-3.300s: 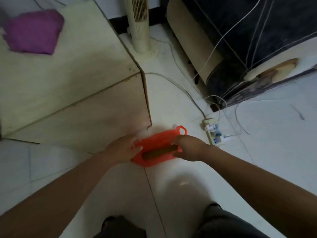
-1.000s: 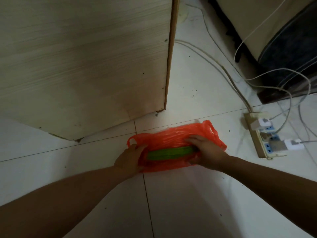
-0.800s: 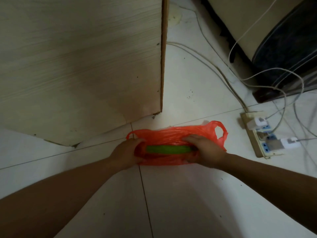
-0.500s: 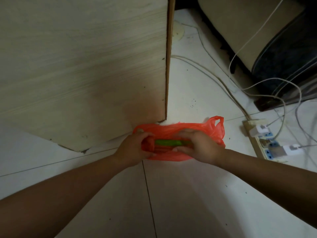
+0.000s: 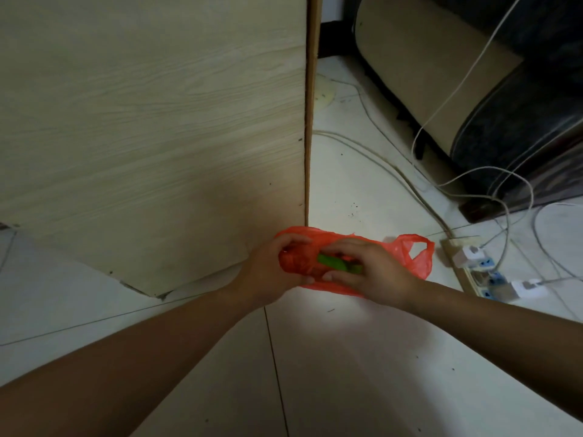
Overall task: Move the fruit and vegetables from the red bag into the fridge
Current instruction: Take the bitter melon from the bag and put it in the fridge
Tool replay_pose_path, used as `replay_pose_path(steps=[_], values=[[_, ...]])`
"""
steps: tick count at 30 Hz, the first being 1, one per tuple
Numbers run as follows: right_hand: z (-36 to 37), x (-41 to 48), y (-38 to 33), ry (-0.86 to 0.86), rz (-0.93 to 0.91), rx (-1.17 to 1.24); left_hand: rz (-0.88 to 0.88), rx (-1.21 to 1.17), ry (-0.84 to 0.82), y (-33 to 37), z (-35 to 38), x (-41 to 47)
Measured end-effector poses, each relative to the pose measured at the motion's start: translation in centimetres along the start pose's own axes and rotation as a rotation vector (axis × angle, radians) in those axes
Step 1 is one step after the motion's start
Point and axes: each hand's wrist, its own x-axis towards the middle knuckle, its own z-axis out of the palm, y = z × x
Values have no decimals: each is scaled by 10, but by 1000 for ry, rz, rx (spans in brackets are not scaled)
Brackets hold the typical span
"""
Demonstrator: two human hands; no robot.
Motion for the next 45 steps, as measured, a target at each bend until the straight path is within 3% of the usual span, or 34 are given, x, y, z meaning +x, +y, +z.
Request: replay_pose_path(steps=[6, 11, 16, 18, 22, 29, 33, 36, 40, 45], values=[[-9, 1, -2, 171, 29, 84, -32, -69, 31, 4, -2, 0], [-3, 5, -9, 22, 10, 33, 7, -101, -37, 17, -7, 1], [-4, 5, -8, 44, 74, 2, 18, -180, -77, 34, -17, 1], [-7, 5, -8, 76, 85, -13, 13, -167, -20, 41, -19, 3], [-7, 6, -10, 141, 91, -43, 3, 27, 239, 54, -14, 7], [4, 5, -12, 195, 112, -20, -39, 202, 175, 53, 11, 4], [2, -3, -2, 112, 107, -28, -126, 69, 136, 38, 8, 7], [-5, -10, 2, 154, 75, -5, -170, -68, 146, 37, 4, 8], [-12, -8, 0, 221, 89, 56, -168, -210, 146, 43, 1, 11], [-15, -1, -5, 149, 126, 67, -136, -316, 96, 50, 4, 16]])
